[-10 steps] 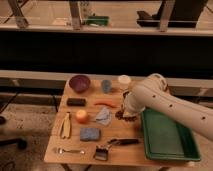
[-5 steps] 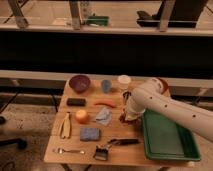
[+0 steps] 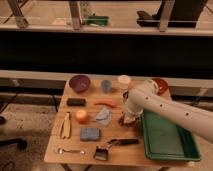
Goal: Place grapes in table surface
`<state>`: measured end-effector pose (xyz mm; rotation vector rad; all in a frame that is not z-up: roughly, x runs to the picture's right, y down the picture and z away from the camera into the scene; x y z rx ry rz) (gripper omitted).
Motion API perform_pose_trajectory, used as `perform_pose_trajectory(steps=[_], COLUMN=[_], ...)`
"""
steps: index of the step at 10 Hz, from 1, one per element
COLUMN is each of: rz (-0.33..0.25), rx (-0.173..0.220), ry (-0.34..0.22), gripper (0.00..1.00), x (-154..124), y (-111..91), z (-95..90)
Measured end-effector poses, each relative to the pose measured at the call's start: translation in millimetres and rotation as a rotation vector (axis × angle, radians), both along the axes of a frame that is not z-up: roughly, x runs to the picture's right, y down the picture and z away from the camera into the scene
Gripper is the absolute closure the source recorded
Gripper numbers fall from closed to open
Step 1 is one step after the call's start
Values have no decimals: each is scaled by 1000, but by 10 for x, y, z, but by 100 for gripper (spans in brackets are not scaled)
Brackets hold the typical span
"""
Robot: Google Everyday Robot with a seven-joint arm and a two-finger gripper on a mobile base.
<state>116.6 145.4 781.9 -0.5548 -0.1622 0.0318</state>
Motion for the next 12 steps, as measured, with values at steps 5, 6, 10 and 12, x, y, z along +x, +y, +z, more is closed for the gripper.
perform_pose_trajectory(steps=[5, 6, 10, 12], rz=[-6, -4, 38, 60], rx=[7, 13, 59, 115], ry=[-7, -5, 25, 43], gripper=[20, 20, 20, 20], x=[-81, -74, 139, 258], y=[-42, -72, -347, -445], z=[-93, -141, -669, -1134])
